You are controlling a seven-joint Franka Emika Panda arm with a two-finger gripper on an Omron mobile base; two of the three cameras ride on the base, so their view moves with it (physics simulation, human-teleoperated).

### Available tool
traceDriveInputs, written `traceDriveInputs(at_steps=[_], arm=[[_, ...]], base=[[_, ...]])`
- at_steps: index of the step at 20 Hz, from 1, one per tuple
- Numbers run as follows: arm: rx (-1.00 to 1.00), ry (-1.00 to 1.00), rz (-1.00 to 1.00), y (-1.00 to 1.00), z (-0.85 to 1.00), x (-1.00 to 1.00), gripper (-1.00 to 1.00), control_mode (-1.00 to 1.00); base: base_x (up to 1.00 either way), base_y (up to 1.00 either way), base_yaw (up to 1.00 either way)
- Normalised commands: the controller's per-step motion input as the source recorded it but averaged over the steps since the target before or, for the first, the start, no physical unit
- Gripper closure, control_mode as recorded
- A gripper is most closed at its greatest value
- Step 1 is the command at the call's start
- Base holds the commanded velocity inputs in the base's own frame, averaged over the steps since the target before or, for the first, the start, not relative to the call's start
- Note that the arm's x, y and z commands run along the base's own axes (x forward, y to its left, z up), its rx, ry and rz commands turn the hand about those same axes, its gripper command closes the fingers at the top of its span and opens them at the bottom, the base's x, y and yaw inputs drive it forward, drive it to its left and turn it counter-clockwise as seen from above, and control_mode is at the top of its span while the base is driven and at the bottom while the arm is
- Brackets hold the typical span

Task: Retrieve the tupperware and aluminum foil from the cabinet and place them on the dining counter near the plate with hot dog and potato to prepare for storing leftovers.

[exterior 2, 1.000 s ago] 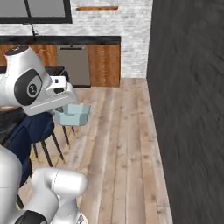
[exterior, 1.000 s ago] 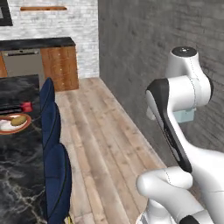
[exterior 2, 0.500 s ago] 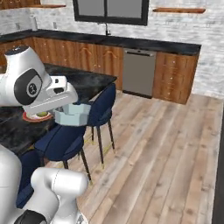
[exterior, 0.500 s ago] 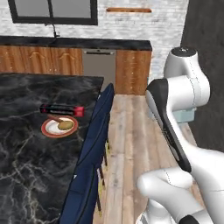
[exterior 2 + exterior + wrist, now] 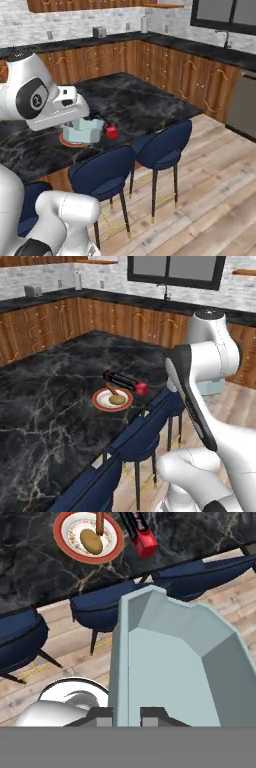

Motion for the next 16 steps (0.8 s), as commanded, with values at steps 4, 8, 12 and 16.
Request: traceDriveInputs(at_steps=[4,8,12,16], arm=[[0.00,0.00,0.00,0.00,0.00,0.00,1.00,1.00],[0.00,0.00,0.00,0.00,0.00,0.00,1.00,1.00],[0.00,0.00,0.00,0.00,0.00,0.00,1.00,1.00],[0.00,0.00,0.00,0.00,0.00,0.00,1.00,1.00]], base=[[0.64,-0.15,0.84],[0.70,-0.12,0.81],[0.89,-0.03,0.74],[1.00,0.00,0.64]])
